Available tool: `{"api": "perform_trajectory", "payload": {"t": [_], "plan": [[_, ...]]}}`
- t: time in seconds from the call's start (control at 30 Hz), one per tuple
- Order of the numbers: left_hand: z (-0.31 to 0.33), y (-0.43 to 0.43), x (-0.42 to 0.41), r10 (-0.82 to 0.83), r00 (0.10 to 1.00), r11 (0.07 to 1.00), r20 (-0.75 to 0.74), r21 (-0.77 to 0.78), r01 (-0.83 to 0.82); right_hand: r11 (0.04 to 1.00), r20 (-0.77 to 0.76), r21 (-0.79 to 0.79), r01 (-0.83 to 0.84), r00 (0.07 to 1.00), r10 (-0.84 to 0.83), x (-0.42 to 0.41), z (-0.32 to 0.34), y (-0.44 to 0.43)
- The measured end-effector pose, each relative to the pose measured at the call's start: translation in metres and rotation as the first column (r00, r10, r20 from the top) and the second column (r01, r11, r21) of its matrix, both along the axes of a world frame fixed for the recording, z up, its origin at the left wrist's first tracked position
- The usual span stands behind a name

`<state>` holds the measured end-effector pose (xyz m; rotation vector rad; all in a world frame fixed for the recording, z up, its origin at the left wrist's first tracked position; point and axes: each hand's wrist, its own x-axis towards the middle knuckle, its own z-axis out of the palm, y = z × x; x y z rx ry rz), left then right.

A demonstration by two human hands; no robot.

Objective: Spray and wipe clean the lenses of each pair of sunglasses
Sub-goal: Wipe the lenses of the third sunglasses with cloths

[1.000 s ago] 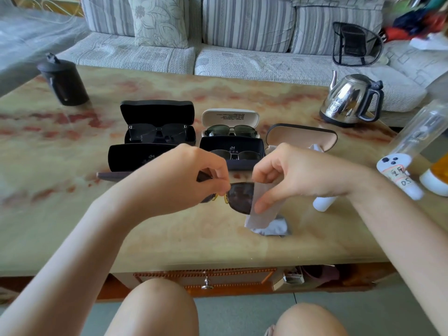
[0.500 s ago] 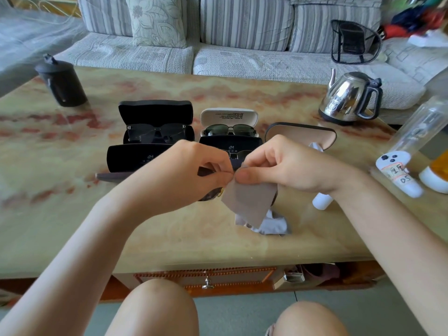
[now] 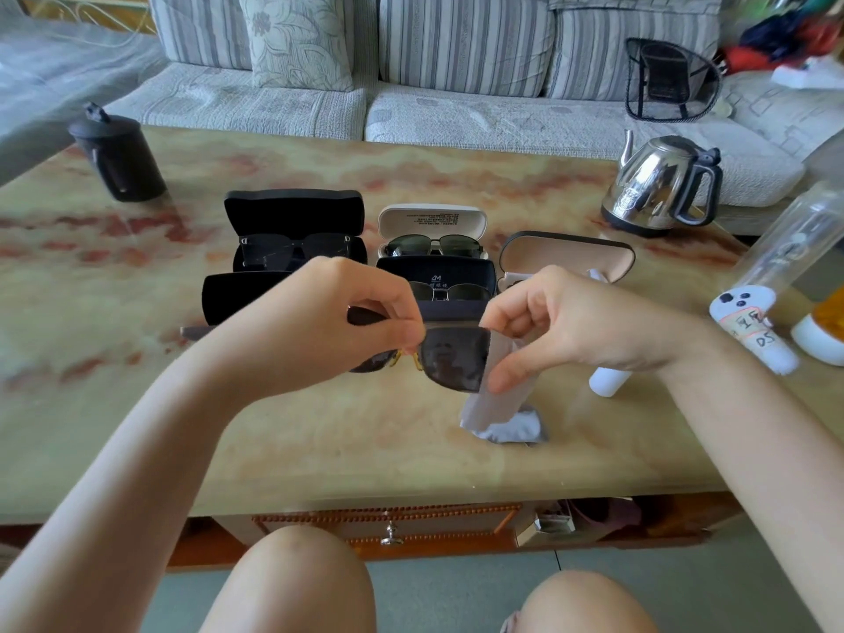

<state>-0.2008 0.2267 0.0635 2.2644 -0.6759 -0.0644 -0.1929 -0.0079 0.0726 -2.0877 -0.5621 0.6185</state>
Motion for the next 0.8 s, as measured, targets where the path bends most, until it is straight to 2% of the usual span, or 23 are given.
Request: {"api": "perform_trajectory", "payload": {"t": [0.17, 0.4, 0.6, 0.8], "plan": [[-0.004, -0.011, -0.003, -0.028, 0.999, 0.999, 0.032, 0.042, 0.027, 0.998, 0.021, -0.033, 0.054, 0.998, -0.053, -0.001, 0.000, 0.019], [-0.011, -0.014, -0.002, 0.029, 0.994, 0.997, 0.101, 0.071, -0.037, 0.969, 0.121, 0.000, 0.245, 0.962, -0.243, -0.004, -0.014, 0.038], [-0.008, -0.012, -0.004, 0.002, 1.000, 0.997, 0.024, 0.072, -0.004, 0.992, -0.044, 0.013, 0.126, 0.991, -0.125, -0.008, -0.011, 0.023], [-0.005, -0.010, -0.005, -0.027, 0.999, 0.999, -0.025, 0.028, 0.028, 0.998, -0.046, -0.018, 0.066, 0.997, -0.066, -0.005, -0.002, 0.005]]}}
